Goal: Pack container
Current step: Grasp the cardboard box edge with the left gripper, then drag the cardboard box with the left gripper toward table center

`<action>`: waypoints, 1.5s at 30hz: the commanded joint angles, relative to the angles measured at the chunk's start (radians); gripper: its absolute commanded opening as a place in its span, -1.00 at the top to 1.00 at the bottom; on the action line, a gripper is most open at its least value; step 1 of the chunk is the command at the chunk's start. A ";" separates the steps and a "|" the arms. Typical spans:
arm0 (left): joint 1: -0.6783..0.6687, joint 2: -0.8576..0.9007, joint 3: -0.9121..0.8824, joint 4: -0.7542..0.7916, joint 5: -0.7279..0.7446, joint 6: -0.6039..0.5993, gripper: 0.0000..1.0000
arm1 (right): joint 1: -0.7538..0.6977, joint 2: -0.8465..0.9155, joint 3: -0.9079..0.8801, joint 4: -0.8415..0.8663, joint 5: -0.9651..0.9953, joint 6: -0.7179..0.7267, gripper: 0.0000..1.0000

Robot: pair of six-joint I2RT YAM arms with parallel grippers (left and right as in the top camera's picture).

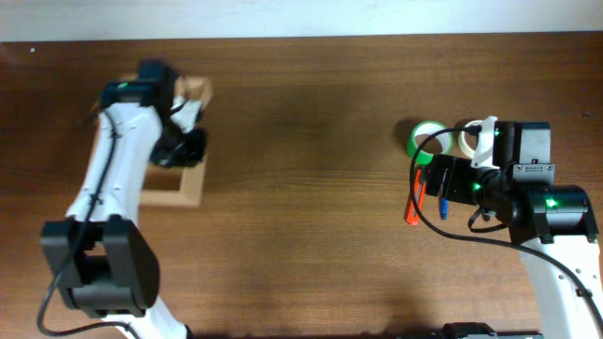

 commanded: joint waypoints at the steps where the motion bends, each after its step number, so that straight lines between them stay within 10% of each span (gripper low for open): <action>1: -0.138 0.002 0.158 -0.031 -0.029 -0.060 0.96 | -0.036 -0.001 0.052 -0.024 0.159 0.036 -0.98; 18: -0.504 0.037 0.317 0.042 -0.007 -0.275 0.96 | -0.557 0.279 0.394 -0.220 0.154 0.005 -0.98; 34: -0.698 0.335 0.572 0.035 0.033 -0.422 0.97 | -0.582 0.376 0.394 -0.220 0.126 0.009 -0.98; 45: -0.780 0.454 0.714 -0.036 -0.157 -0.261 0.97 | -0.582 0.376 0.394 -0.220 0.123 0.009 -0.98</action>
